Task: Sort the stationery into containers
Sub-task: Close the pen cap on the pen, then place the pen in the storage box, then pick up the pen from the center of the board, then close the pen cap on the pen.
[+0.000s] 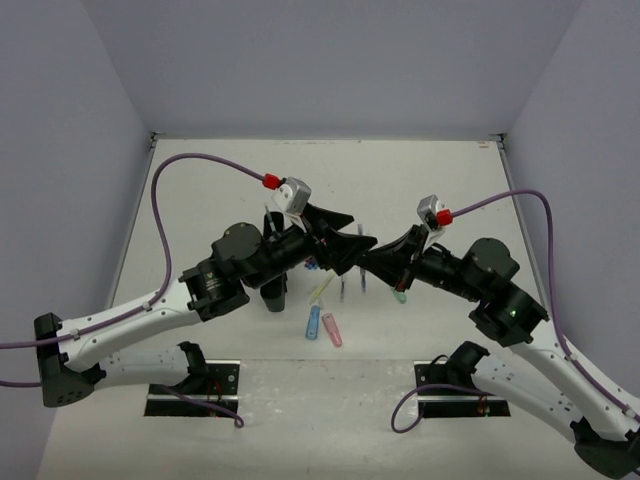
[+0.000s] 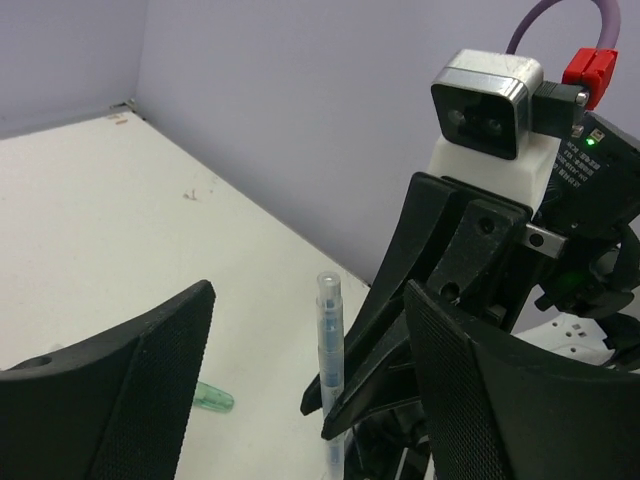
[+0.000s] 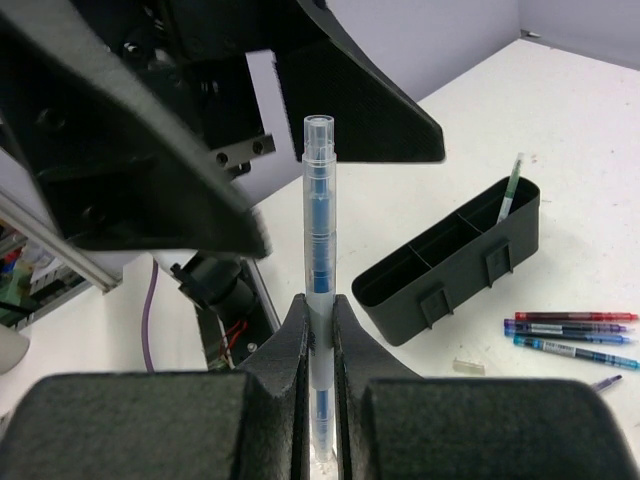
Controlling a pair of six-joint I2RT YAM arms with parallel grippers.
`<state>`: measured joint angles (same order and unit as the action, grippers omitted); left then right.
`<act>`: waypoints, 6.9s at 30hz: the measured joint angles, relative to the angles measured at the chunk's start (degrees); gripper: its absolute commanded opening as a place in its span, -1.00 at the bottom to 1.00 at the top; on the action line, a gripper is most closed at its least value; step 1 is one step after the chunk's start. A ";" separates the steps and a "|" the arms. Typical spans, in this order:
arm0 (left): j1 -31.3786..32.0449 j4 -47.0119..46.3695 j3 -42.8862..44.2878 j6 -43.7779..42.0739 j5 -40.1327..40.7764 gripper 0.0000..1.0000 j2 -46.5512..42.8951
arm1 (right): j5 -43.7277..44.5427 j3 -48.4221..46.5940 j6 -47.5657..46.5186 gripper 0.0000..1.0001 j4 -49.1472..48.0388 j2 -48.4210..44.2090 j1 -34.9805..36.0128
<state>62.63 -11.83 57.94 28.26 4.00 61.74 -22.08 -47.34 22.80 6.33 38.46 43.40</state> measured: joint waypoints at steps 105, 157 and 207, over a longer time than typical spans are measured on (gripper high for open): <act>-15.67 34.16 1.35 5.36 34.86 1.00 -10.78 | 36.84 -13.07 22.38 -0.29 23.67 51.69 3.06; -0.07 43.52 -1.01 13.42 21.56 -0.10 26.18 | 41.08 -11.73 19.54 -1.00 33.41 21.85 2.29; 2.70 6.85 -6.82 6.99 21.00 -1.00 -0.01 | 9.82 26.12 14.43 -1.00 -2.90 -8.49 2.15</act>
<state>65.33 -4.99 51.12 35.25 25.00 61.74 -12.26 -21.22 37.23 3.43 29.96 45.55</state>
